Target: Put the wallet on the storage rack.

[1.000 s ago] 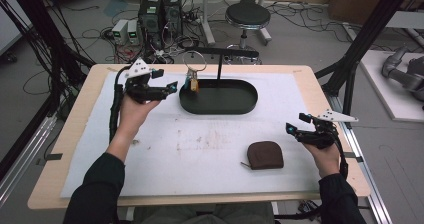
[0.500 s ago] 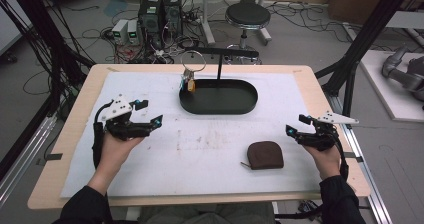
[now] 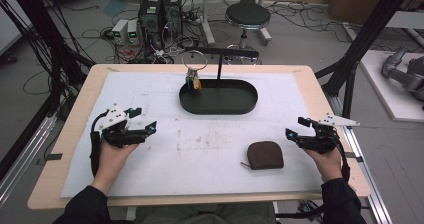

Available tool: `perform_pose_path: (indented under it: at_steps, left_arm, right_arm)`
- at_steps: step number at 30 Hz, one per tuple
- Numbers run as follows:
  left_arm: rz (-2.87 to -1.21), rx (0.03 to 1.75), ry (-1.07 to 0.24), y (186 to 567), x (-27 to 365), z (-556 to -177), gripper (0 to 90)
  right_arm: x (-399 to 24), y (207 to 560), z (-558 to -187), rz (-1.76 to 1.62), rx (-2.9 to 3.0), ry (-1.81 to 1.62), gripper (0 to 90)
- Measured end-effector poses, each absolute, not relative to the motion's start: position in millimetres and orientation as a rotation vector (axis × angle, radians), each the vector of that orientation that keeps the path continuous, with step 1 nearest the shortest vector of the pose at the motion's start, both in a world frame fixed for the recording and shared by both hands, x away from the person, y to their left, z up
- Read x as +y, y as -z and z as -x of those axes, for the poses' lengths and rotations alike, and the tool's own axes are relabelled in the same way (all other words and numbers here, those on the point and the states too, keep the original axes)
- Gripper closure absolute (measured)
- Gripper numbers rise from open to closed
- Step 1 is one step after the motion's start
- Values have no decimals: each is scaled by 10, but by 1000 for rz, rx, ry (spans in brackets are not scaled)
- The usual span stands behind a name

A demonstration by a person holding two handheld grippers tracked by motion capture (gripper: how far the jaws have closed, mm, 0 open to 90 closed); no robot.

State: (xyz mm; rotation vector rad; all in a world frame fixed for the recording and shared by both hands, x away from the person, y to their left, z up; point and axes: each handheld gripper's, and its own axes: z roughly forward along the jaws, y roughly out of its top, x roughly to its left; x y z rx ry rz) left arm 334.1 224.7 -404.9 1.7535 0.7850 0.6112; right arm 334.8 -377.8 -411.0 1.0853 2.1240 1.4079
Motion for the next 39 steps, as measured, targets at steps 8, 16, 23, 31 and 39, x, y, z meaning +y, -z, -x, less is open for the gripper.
perform_pose_path:
  at_steps: [8, 16, 23, 31, 39]
  left_arm:
    - [-1744, 790, -621, 4047, 2237, -3357, 236]
    - [-1770, 780, -606, 4073, 2182, -3403, 238]
    - [-1784, 771, -598, 4081, 2165, -3389, 243]
    - [-1796, 767, -606, 4086, 2160, -3374, 247]
    - [-1814, 754, -614, 4085, 2114, -3368, 249]
  right_arm:
    - [-3781, 4132, -3270, -1075, 2177, -1404, 210]
    - [-3681, 4203, -3257, -1054, 2309, -1368, 287]
    - [-3587, 4310, -3369, -1174, 2458, -1336, 356]
    - [-3559, 4404, -3458, -1258, 2581, -1330, 501]
    - [-3556, 4361, -3441, -1210, 2606, -1352, 789]
